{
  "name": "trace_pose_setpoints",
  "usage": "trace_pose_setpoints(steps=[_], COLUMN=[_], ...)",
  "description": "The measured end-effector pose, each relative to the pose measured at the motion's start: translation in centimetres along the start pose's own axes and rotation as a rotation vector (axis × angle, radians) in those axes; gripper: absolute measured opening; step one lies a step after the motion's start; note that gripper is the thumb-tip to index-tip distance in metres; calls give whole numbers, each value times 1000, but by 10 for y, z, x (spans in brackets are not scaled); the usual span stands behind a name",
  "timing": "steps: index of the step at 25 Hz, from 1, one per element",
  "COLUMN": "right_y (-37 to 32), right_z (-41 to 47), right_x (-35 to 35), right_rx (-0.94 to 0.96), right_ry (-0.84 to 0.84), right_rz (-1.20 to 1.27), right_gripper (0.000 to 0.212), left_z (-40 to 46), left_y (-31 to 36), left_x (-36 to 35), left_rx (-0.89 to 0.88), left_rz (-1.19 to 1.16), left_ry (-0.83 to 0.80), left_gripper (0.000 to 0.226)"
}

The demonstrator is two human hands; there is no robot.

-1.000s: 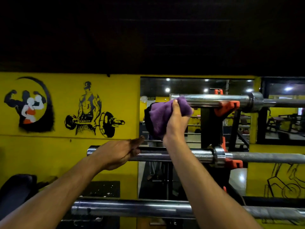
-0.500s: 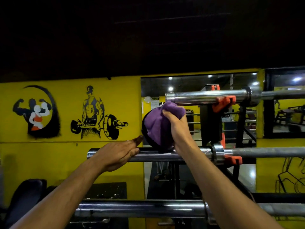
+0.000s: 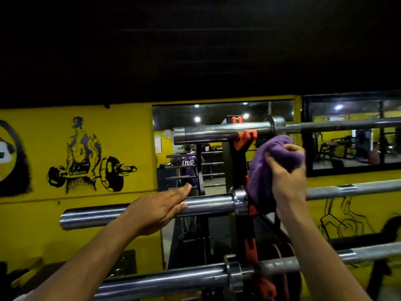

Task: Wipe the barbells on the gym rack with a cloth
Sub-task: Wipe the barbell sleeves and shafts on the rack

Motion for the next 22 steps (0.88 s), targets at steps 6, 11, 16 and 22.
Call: trace_pose_setpoints(steps=[6, 11, 16, 22], right_y=[35, 40, 36, 33], right_z=[40, 38, 39, 36], right_x=[-30, -26, -36, -37], right_rx=[-233, -340, -334, -356], right_ry=[-34, 81, 88, 77], right_rz=[52, 254, 242, 215], right_gripper=[21, 18, 17, 16], left_z=[-1, -1, 0, -2], left_y=[-2, -1, 2, -3], left_x=[-4, -2, 0, -3], left_rx=[16, 32, 45, 64], left_rz=[-4, -5, 0, -1], left_ry=[11, 12, 34, 22], left_gripper=[84, 81, 71, 72])
Point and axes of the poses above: each hand's wrist, its own z-axis towards the middle knuckle, its own x-axis out of the back of the hand, y = z × x, the point moved 4 cm from there along z, towards the middle knuckle, and after that the axes turned 3 degrees about x, right-handed, at the moved point
